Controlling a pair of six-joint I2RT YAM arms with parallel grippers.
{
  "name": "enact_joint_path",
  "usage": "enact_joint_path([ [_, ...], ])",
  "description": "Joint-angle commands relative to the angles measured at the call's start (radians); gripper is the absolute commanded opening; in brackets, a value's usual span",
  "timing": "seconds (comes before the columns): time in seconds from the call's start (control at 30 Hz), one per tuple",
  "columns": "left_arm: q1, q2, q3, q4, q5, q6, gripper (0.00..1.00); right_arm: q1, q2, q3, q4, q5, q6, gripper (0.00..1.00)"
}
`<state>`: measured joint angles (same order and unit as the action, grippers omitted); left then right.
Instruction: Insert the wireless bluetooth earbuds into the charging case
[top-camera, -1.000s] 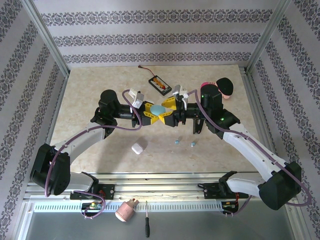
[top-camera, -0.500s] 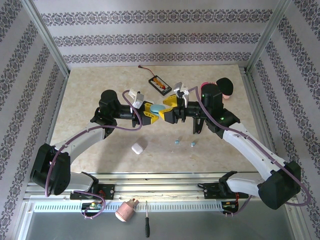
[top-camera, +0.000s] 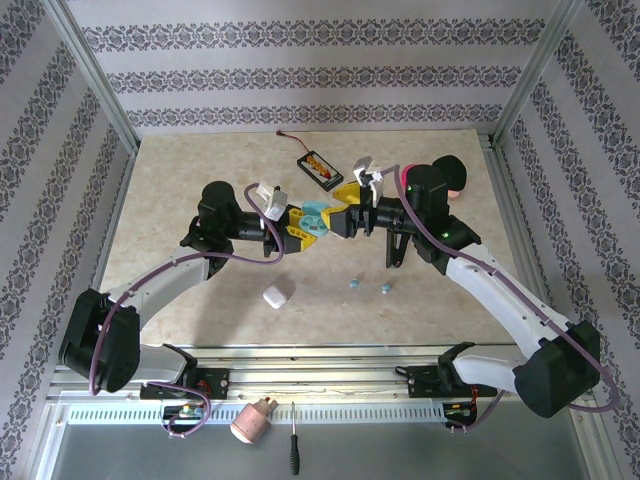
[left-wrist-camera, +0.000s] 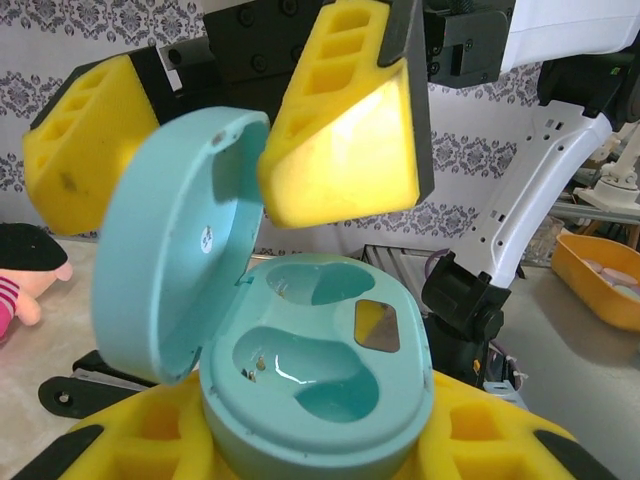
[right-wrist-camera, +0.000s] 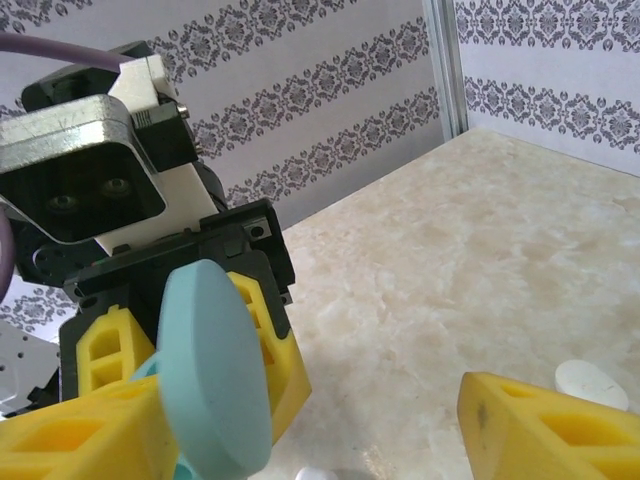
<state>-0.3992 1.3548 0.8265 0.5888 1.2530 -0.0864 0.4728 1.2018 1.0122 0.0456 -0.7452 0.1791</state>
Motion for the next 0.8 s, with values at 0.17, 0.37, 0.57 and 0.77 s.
enact_joint_path([
  [0.17, 0.021, -0.026, -0.035, 0.016, -0.034, 0.045, 0.34, -0.01, -0.076, -0.024, 0.087, -0.069, 0.008, 0.84],
  [0.37, 0.057, -0.022, -0.071, 0.048, -0.073, 0.05, 0.34, -0.068, -0.178, -0.106, 0.104, -0.005, 0.073, 0.86],
  [0.57, 0.087, -0.02, -0.095, 0.071, -0.083, 0.053, 0.34, -0.168, -0.275, -0.222, 0.022, 0.157, 0.226, 0.84],
  [0.77, 0.093, -0.017, -0.093, 0.059, -0.074, 0.072, 0.34, -0.226, -0.3, -0.232, -0.393, 0.395, 0.237, 0.79],
])
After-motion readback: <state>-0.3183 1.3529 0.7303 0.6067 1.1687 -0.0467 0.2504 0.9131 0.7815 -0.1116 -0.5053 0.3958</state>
